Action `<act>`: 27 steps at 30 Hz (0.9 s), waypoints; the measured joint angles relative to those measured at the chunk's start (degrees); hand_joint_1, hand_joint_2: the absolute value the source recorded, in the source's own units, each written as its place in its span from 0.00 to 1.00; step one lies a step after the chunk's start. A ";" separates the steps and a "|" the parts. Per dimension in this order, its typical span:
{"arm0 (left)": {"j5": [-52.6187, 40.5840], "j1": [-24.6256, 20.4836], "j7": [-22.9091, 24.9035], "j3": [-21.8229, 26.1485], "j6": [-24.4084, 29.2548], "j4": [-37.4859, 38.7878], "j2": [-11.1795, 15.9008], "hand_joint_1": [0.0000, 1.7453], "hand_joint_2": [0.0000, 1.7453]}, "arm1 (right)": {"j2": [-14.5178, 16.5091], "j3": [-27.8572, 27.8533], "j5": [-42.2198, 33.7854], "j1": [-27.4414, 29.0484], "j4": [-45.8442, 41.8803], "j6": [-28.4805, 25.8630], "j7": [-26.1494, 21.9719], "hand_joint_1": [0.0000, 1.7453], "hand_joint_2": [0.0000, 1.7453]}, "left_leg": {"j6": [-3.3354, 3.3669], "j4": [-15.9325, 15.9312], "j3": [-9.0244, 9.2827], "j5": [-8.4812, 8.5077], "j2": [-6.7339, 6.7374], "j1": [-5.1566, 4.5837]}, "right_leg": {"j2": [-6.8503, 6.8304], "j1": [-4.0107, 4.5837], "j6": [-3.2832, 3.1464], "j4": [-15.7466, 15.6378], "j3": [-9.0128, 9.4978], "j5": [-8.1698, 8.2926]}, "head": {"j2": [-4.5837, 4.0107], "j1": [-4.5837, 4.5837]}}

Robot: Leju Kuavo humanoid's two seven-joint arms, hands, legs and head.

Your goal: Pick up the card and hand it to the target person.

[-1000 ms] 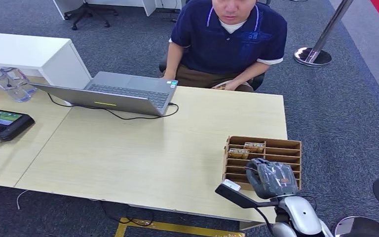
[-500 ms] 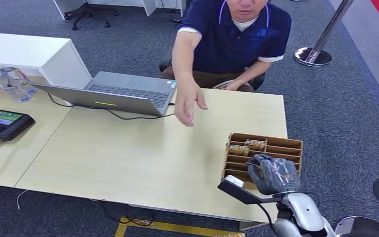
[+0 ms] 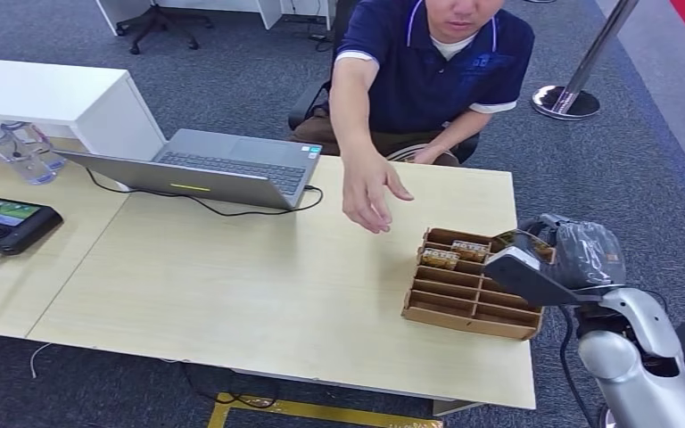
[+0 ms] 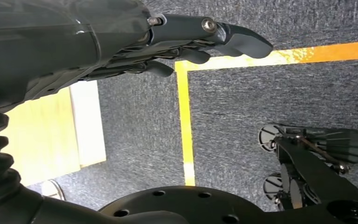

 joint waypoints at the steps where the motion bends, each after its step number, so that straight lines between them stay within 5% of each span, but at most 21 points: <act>1: -0.02 -0.01 0.00 0.00 -0.11 0.00 0.01 0.00 1.00 | -0.18 -0.41 -1.63 -0.27 0.03 1.06 -0.65 0.92 1.00 | 0.00 0.00 0.00 0.00 0.00 0.00 | 0.00 0.00 0.00 0.00 0.00 0.00 | 0.00 -0.01; 13: -0.44 -0.07 0.29 -0.01 -0.27 0.00 0.02 0.00 1.00 | 0.09 -1.62 -14.69 -3.18 4.31 7.93 -7.88 0.92 1.00 | -0.01 -0.01 -0.03 0.01 0.00 0.01 | 0.00 0.00 0.00 0.01 0.01 0.00 | 0.00 0.01; 27: -1.86 -0.22 0.92 -0.02 -0.27 0.00 0.03 0.00 1.00 | 12.27 3.49 -21.01 -8.86 18.41 4.08 -12.19 0.92 1.00 | -0.09 -0.04 -0.06 0.09 -0.02 0.07 | 0.00 0.04 -0.03 0.03 -0.01 0.01 | 0.00 0.01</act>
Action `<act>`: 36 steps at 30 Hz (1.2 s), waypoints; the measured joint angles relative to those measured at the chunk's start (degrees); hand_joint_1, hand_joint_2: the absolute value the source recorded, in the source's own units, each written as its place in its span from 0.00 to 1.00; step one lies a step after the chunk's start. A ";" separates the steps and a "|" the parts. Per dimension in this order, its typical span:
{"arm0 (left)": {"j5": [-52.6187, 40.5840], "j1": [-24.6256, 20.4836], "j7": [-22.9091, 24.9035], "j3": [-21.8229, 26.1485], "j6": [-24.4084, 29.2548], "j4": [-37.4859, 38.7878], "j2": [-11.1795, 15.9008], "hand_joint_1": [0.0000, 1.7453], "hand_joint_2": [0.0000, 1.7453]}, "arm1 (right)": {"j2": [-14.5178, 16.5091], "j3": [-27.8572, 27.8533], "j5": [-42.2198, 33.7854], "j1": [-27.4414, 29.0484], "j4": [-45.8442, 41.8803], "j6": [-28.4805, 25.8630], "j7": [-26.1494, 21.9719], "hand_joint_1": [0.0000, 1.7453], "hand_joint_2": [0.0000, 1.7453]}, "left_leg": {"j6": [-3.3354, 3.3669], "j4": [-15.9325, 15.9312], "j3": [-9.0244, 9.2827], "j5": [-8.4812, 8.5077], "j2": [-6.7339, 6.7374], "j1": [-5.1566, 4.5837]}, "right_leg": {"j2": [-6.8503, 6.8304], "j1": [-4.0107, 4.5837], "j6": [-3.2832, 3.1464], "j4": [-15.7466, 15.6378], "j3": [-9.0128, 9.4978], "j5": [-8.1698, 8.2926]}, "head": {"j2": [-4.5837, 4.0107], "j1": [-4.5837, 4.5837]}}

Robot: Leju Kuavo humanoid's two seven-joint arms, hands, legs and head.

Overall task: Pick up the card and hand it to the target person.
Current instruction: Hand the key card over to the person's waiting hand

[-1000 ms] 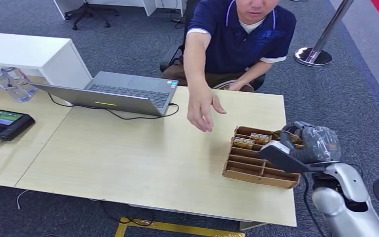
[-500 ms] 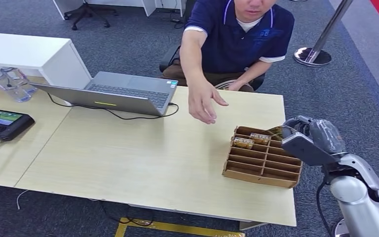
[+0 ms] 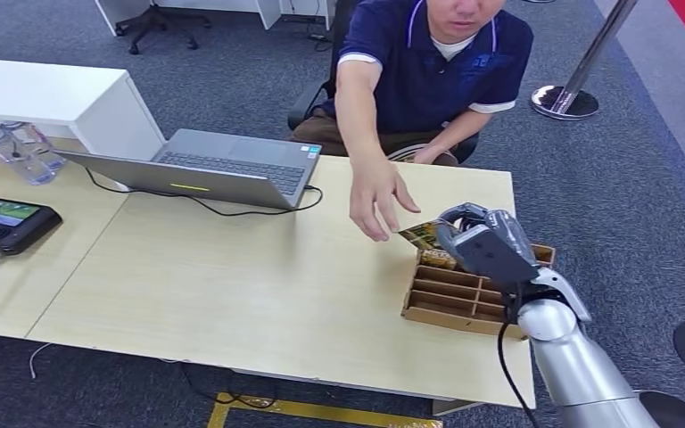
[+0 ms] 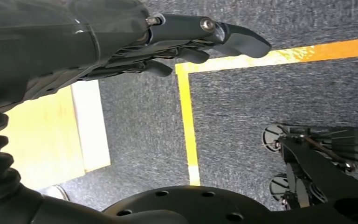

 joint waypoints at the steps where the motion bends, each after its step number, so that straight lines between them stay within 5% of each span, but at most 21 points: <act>1: -0.08 -0.04 0.18 0.00 0.00 0.00 -0.02 0.00 1.00 | 1.06 0.28 0.01 -0.57 0.73 -0.44 -0.01 0.92 1.00 | 0.00 0.00 0.01 0.00 0.02 0.00 | 0.02 0.00 0.00 0.00 0.00 0.00 | 0.00 -0.01; 11: -0.19 -0.05 0.84 0.00 0.07 0.00 -0.09 0.00 1.00 | 7.25 2.00 -0.49 -4.91 6.45 -3.03 -0.01 0.92 1.00 | -0.04 0.00 0.01 0.04 0.00 0.00 | -0.01 0.01 -0.01 0.00 0.00 0.01 | 0.00 -0.01; 31: -2.36 0.00 1.46 -0.13 0.67 0.00 -0.03 0.00 1.00 | 9.23 2.17 -0.58 -5.59 8.72 -3.15 -0.02 0.92 1.00 | -0.04 0.00 0.01 0.04 -0.01 0.00 | -0.01 0.01 -0.01 0.00 -0.01 0.01 | 0.00 -0.01; 35: -2.41 0.00 1.48 -0.13 0.90 0.00 -0.03 0.00 1.00 | 9.23 2.15 -0.56 -5.59 8.72 -3.14 0.01 0.00 1.00 | -0.04 0.00 0.01 0.04 -0.01 0.00 | -0.01 0.01 -0.01 0.00 -0.01 0.01 | 0.00 -0.01; 36: -2.43 0.00 1.49 -0.13 0.96 0.00 -0.02 0.00 1.00 | 9.23 2.15 -0.54 -5.59 8.72 -3.13 0.04 0.00 1.00 | -0.04 0.01 0.01 0.04 -0.01 0.00 | -0.01 0.01 -0.01 0.00 -0.01 0.01 | 0.00 -0.01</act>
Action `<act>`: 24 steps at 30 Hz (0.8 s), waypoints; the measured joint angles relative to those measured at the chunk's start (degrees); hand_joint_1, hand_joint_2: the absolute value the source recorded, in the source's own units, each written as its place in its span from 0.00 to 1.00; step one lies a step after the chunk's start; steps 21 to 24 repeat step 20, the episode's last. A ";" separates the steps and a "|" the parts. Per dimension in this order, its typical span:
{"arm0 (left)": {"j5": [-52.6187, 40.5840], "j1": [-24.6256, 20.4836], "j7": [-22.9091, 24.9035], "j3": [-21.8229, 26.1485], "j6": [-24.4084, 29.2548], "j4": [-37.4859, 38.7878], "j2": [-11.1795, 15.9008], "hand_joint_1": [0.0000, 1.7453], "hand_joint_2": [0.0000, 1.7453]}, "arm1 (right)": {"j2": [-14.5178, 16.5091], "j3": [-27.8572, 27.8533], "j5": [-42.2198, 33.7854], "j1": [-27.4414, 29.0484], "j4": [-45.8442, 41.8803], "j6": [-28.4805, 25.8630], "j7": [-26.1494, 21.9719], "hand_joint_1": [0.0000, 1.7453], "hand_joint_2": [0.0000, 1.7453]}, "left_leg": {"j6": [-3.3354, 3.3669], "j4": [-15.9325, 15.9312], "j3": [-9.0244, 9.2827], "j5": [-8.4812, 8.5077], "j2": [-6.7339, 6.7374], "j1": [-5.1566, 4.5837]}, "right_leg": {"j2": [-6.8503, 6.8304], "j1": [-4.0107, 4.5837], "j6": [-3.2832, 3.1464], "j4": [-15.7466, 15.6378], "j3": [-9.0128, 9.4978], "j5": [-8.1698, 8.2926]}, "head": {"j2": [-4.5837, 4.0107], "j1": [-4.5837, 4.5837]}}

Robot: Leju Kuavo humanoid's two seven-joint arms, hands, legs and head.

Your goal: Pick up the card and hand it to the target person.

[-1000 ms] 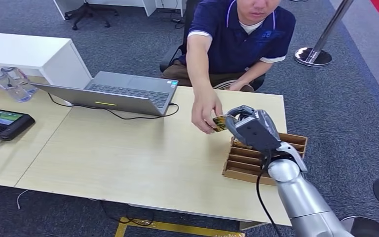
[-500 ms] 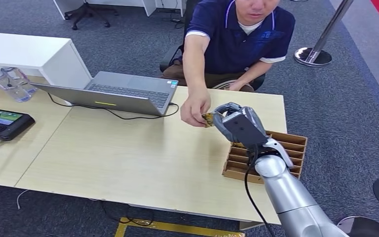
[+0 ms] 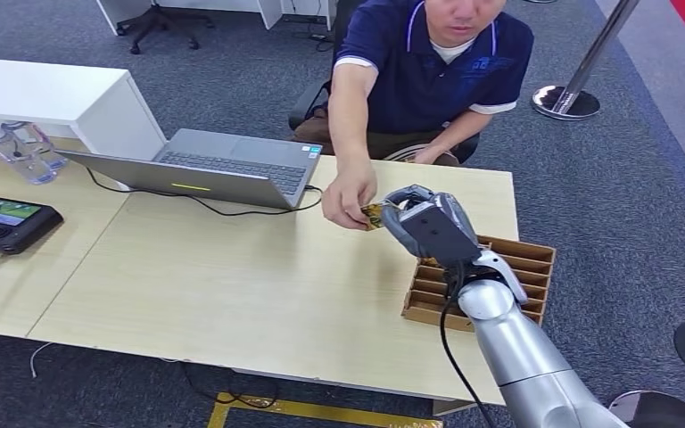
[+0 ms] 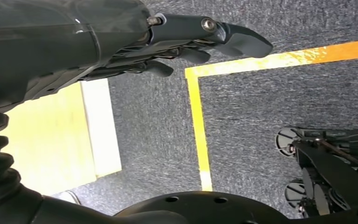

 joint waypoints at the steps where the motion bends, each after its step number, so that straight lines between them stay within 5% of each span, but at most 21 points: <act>1: -0.02 0.00 0.01 0.00 0.04 0.00 0.01 0.00 1.00 | 0.00 -0.01 0.02 0.00 0.00 0.01 0.04 0.00 1.00 | 0.00 0.00 0.00 0.00 0.00 0.00 | 0.00 0.00 0.00 0.00 0.00 0.00 | 0.00 0.00; 2: -0.04 0.00 0.02 0.00 0.06 0.00 0.01 0.00 1.00 | 0.00 -0.01 0.04 0.00 0.00 0.01 0.11 0.00 1.00 | 0.00 0.00 0.00 0.00 0.00 0.00 | 0.00 0.00 0.00 0.00 0.00 0.00 | 0.00 0.00; 6: 0.09 0.00 -0.04 0.00 0.07 0.00 0.02 0.00 0.00 | -0.04 -0.01 0.12 0.00 0.00 0.01 0.38 0.00 1.00 | 0.00 0.00 0.01 0.00 0.00 0.00 | 0.00 0.00 0.00 0.00 0.00 0.00 | 0.00 0.00; 24: 0.92 0.00 0.02 0.00 -0.02 0.00 0.05 0.00 0.00 | -0.22 -0.01 0.13 0.00 0.00 0.11 0.45 0.00 1.00 | 0.00 0.00 0.01 0.00 0.00 0.00 | 0.00 0.00 0.00 0.00 0.00 0.00 | 0.00 0.00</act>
